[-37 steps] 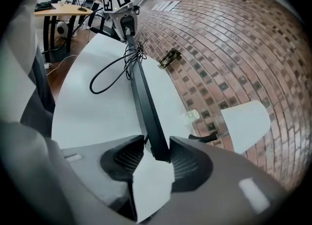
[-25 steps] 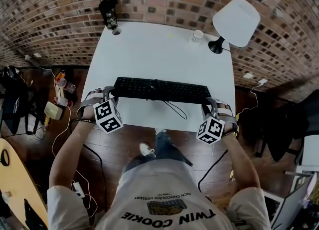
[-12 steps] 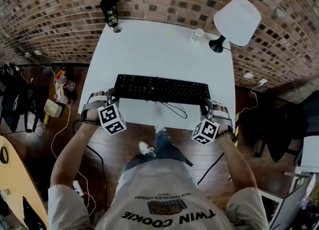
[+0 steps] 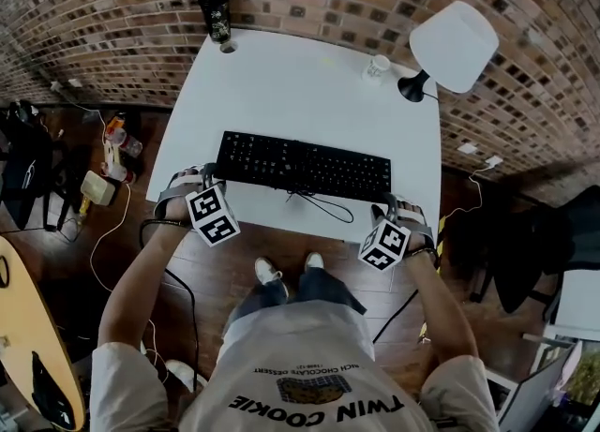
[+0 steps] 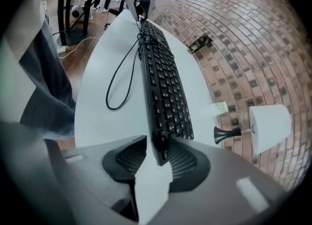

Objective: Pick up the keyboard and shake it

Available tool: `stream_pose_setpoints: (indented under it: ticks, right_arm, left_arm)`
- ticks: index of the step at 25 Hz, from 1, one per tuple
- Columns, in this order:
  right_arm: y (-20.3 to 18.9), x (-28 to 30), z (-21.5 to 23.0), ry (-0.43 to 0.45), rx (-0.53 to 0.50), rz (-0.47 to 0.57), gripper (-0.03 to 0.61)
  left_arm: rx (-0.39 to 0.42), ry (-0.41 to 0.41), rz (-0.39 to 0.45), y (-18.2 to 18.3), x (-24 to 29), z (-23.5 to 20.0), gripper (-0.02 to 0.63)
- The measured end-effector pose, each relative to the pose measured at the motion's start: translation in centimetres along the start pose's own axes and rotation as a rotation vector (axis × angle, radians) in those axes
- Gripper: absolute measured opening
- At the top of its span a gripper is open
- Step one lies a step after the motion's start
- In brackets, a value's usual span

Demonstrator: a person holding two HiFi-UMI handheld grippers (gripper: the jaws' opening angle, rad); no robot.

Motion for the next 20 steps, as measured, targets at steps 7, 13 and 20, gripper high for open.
stream_pose_setpoints:
  ticks: [7,13,20]
  right_arm:
    - [0.1,-1.8,1.3,0.072,0.177,0.168,0.126]
    - [-0.8,-4.1,2.0,0.161,0.341,0.371,0.126]
    - [-4.9,-6.8,-0.1,0.301,0.486,0.599,0.126]
  left_arm:
    - [-0.421,0.017,0.129,1.0,-4.0,1.8,0.054]
    - [-0.601,0.054,0.188,7.0,-6.8,5.1,0.025]
    - [-0.74,0.088,0.264,16.2,-10.0,12.2,0.008]
Point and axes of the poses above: the fingertips, and each gripper's own axes: x forward along the fingers, z to its right, y out of its top, the point moved 8 cm from there along -x, backward along the fingers, and after that the axes turned 4 degrees about -x, right-handed, at the moved point
